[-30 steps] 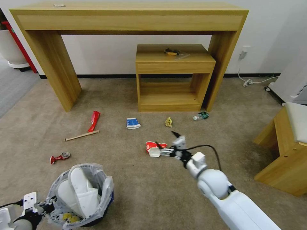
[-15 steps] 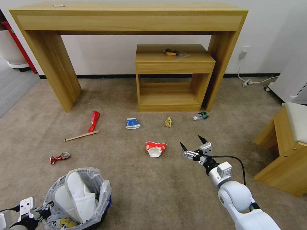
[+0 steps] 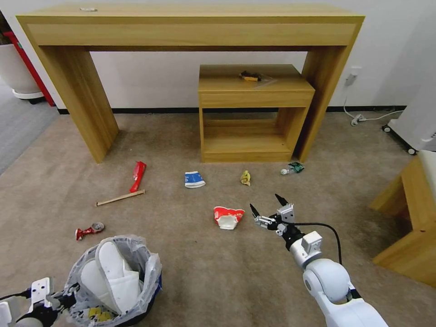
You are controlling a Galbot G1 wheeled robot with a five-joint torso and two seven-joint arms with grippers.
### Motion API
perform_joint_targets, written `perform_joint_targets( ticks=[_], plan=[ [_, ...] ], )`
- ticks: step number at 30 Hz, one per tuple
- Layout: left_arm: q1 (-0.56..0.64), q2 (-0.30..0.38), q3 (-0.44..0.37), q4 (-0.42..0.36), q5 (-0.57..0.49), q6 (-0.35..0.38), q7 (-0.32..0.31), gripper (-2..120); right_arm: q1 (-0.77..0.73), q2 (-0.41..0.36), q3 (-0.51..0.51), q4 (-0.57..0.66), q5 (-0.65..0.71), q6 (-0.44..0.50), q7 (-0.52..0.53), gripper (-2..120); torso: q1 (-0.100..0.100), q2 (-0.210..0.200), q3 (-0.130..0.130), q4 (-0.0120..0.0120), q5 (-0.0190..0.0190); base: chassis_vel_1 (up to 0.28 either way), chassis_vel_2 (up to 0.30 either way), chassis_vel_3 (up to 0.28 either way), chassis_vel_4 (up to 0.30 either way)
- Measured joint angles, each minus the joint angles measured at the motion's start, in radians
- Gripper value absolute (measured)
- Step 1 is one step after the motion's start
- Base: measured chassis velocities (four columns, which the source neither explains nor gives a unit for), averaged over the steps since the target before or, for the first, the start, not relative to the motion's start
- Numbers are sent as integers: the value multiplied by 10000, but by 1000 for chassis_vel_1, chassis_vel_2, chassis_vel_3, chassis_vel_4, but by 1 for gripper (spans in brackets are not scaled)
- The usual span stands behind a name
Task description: Pick up the trash bin and place the garbage on the floor into it.
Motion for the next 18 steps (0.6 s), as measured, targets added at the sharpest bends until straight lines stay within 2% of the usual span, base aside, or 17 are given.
perform_joint_targets(
  ticks=[6, 18],
  plan=[
    [43, 21, -10, -10, -12, -1, 3, 0, -75, 10, -11, 12, -92, 15, -2, 100, 0, 0, 1, -3, 0, 172, 248, -188, -267],
    [75, -3, -2, -28, -12, -2, 19, 0, -21, 46, -157, 28, -164, 19, 62, 100, -2, 0, -1, 0, -1, 271, 257, -263, -253]
  ],
)
